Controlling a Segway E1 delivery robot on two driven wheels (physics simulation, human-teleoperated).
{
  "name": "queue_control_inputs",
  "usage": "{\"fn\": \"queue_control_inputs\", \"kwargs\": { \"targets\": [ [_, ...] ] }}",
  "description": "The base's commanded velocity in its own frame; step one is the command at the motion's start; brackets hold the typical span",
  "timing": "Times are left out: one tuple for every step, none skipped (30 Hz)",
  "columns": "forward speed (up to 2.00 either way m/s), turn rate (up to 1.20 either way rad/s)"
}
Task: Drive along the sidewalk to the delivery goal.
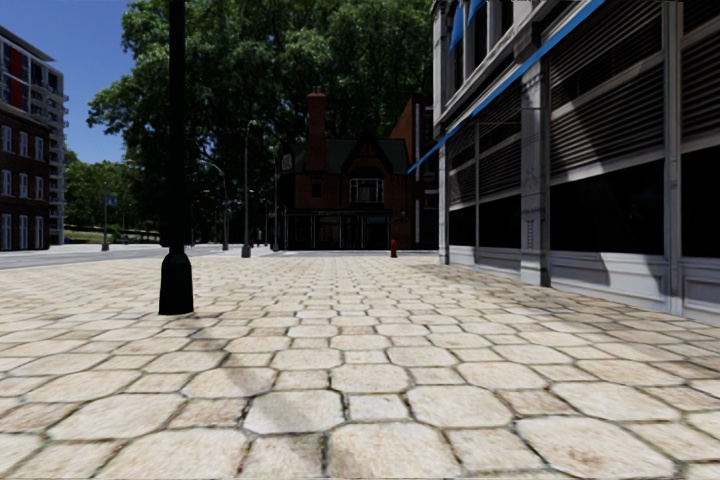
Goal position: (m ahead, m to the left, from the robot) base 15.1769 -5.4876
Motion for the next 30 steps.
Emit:
{"fn": "queue_control_inputs", "kwargs": {
  "targets": [
    [2.0,0.0],
    [2.0,0.0],
    [2.0,0.0],
    [2.0,0.0],
    [2.0,0.0],
    [2.0,0.0],
    [2.0,0.0],
    [2.0,0.0],
    [2.0,0.0],
    [2.0,0.0],
    [2.0,0.0],
    [2.0,0.0],
    [2.0,0.0],
    [2.0,0.0],
    [2.0,0.0],
    [2.0,0.0],
    [2.0,0.0],
    [2.0,0.0],
    [2.0,0.0],
    [2.0,0.0],
    [2.0,0.0],
    [2.0,0.0],
    [2.0,0.0],
    [2.0,0.0],
    [2.0,0.0],
    [2.0,0.0],
    [2.0,0.0],
    [2.0,0.0],
    [2.0,0.0],
    [2.0,0.0]
  ]
}}
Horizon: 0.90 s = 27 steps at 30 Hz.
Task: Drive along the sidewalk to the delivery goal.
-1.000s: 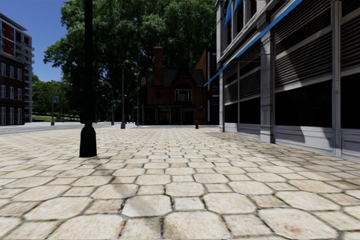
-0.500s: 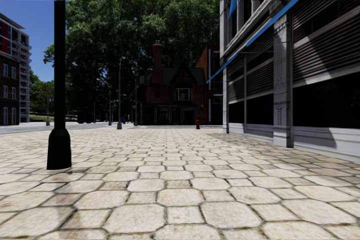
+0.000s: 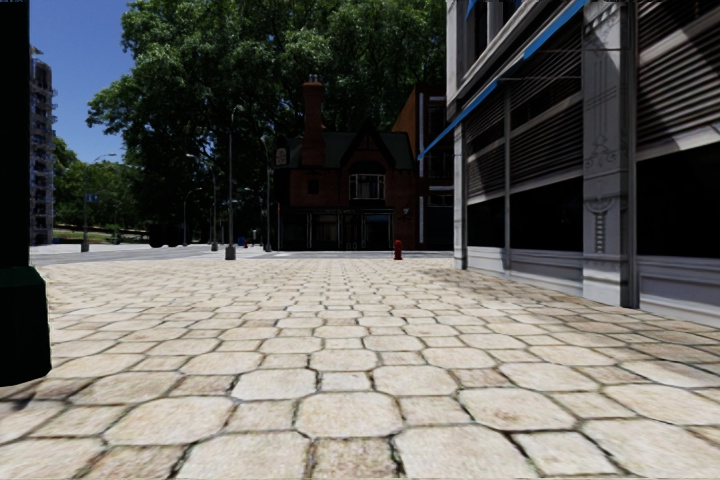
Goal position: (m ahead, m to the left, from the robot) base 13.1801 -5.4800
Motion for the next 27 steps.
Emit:
{"fn": "queue_control_inputs", "kwargs": {
  "targets": [
    [2.0,0.0],
    [2.0,0.0],
    [2.0,0.0],
    [2.0,0.0],
    [2.0,0.0],
    [2.0,0.0],
    [2.0,0.0],
    [2.0,0.0],
    [2.0,0.0],
    [2.0,0.0],
    [2.0,0.0],
    [2.0,0.0],
    [2.0,0.0],
    [2.0,0.0],
    [2.0,0.0],
    [2.0,0.0],
    [2.0,0.0],
    [2.0,0.0],
    [2.0,0.0],
    [2.0,0.0],
    [2.0,0.0],
    [2.0,0.0],
    [2.0,0.0],
    [2.0,0.0],
    [2.0,0.0],
    [2.0,0.0],
    [2.0,0.0]
  ]
}}
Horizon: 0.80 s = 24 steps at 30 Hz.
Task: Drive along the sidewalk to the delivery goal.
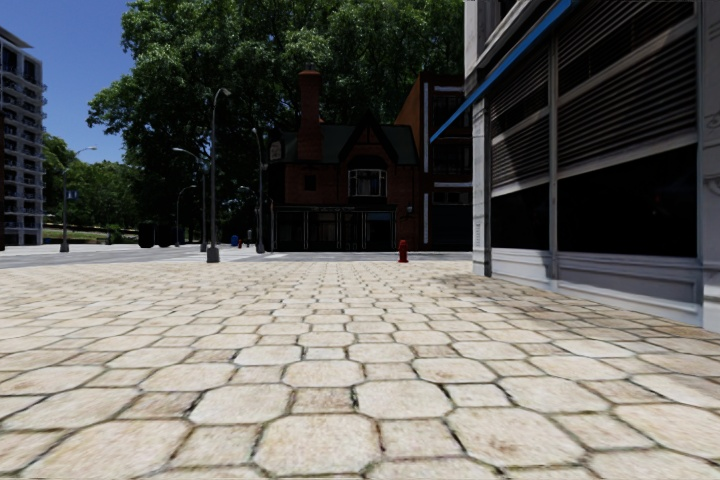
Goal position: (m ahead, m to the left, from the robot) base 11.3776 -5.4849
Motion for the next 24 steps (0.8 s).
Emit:
{"fn": "queue_control_inputs", "kwargs": {
  "targets": [
    [2.0,0.0],
    [2.0,0.0],
    [2.0,0.0],
    [2.0,0.0],
    [2.0,0.0],
    [2.0,0.0],
    [2.0,0.0],
    [2.0,0.0],
    [2.0,0.0],
    [2.0,0.0],
    [2.0,0.0],
    [2.0,0.0],
    [2.0,0.0],
    [2.0,0.0],
    [2.0,0.0],
    [2.0,0.0],
    [2.0,0.0],
    [2.0,0.0],
    [2.0,0.0],
    [2.0,0.0],
    [2.0,0.0],
    [2.0,0.0],
    [2.0,0.0],
    [2.0,0.0]
  ]
}}
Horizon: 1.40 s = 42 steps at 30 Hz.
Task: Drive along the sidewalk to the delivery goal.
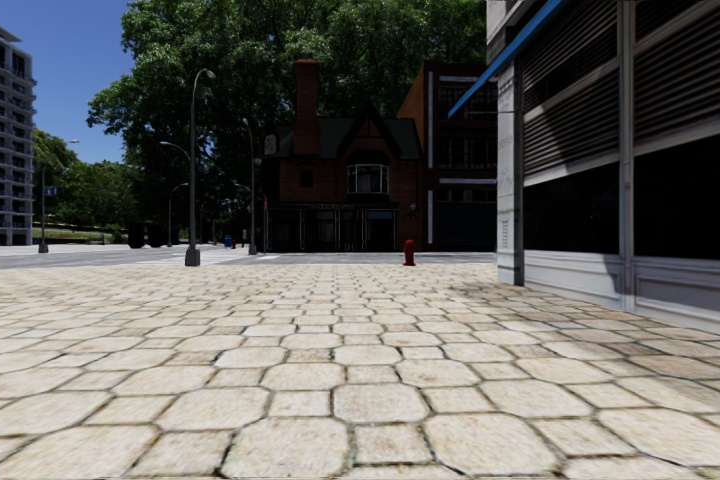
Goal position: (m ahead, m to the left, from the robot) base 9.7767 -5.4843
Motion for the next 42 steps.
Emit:
{"fn": "queue_control_inputs", "kwargs": {
  "targets": [
    [2.0,0.0],
    [2.0,0.0],
    [2.0,0.0],
    [2.0,0.0],
    [2.0,0.0],
    [2.0,0.0],
    [2.0,0.0],
    [2.0,0.0],
    [2.0,0.0],
    [2.0,0.0],
    [2.0,0.0],
    [2.0,0.0],
    [2.0,0.0],
    [2.0,0.0],
    [2.0,0.0],
    [2.0,0.0],
    [2.0,0.0],
    [2.0,0.0],
    [2.0,0.0],
    [2.0,0.0],
    [2.0,0.0],
    [2.0,0.0],
    [2.0,0.0],
    [2.0,0.0],
    [2.0,0.0],
    [2.0,0.0],
    [2.0,0.0],
    [2.0,0.0],
    [2.0,0.0],
    [2.0,0.0],
    [2.0,0.0],
    [2.0,0.0],
    [2.0,0.0],
    [2.0,0.0],
    [2.0,0.0],
    [2.0,0.0],
    [2.0,0.0],
    [2.0,0.0],
    [2.0,0.0],
    [2.0,0.0],
    [2.0,0.0],
    [2.0,0.0]
  ]
}}
